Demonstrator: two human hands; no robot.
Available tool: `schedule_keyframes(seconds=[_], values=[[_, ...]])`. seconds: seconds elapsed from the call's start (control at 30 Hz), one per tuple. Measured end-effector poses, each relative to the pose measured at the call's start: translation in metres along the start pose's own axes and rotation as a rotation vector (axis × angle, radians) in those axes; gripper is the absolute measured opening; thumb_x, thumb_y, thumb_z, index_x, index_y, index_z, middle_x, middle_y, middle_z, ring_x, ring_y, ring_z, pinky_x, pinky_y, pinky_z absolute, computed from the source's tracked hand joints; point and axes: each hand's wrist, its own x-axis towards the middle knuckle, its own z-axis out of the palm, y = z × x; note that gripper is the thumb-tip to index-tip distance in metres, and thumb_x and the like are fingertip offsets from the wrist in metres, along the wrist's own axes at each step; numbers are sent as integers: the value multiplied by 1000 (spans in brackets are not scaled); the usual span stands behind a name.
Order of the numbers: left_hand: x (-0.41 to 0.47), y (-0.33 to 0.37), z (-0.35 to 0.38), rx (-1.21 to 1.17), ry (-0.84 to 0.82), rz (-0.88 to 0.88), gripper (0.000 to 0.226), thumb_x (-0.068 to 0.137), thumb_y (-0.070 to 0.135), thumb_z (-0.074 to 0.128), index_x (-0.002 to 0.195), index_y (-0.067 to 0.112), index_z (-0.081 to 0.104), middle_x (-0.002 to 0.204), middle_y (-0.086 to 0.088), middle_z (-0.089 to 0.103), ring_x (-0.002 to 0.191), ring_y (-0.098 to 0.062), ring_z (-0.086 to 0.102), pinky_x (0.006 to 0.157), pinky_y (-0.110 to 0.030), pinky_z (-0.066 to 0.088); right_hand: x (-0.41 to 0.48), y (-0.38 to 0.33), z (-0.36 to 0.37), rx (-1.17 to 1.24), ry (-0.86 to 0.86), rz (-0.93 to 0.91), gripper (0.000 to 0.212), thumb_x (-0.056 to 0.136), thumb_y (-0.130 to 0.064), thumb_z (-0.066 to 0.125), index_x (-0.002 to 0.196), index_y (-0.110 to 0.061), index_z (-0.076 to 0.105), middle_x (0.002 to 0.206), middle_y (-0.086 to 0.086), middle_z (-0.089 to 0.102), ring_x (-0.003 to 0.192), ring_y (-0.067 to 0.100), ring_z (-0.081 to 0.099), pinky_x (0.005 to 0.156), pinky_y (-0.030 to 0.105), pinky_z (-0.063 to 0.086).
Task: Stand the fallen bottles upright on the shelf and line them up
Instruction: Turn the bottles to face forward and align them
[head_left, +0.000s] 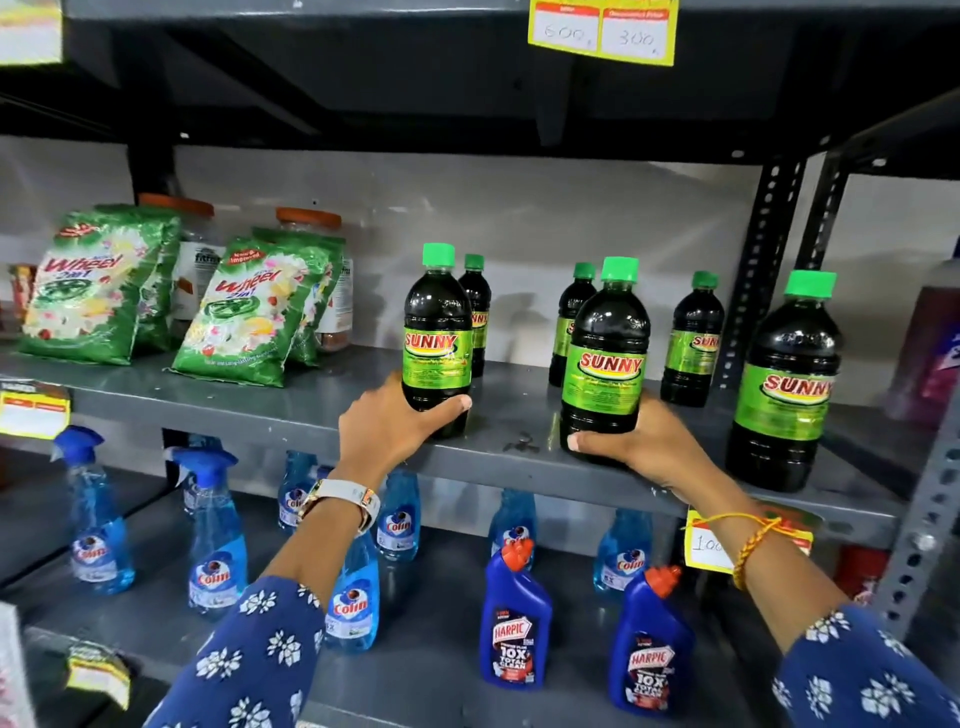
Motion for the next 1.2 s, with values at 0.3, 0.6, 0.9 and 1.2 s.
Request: schedule_keyframes(seconds=[0.3, 0.6, 0.9, 1.2], values=[[-1, 1, -2, 6, 0, 7, 83, 52, 92, 36, 102, 28, 56, 99, -4, 69, 87, -29, 62, 68, -34, 41, -3, -2, 0, -33, 36, 30, 49, 52, -38, 83, 97, -28, 69, 93, -6, 72, 84, 7, 66, 75, 25, 48], [-2, 2, -10, -159, -57, -43, 103, 56, 88, 44, 131, 19, 33, 122, -10, 59, 102, -30, 58, 83, -41, 43, -18, -7, -3, 10, 108, 10, 79, 50, -55, 81, 117, -27, 49, 114, -12, 59, 107, 9, 56, 88, 25, 43], [-41, 74, -11, -486, 308, 385, 77, 72, 66, 59, 129, 18, 40, 124, 2, 47, 109, -11, 47, 91, -27, 37, -66, 19, -84, -58, 942, -376, 78, 67, -44, 76, 126, -8, 38, 123, 9, 41, 116, 23, 45, 102, 36, 39], [-39, 136, 51, -612, -188, 97, 117, 57, 55, 74, 142, 8, 10, 126, -1, 47, 110, -11, 43, 90, -24, 33, -49, 51, -122, 262, 19, 37, 36, 74, 0, 70, 100, -24, 59, 106, 4, 64, 84, -1, 63, 73, 9, 47]])
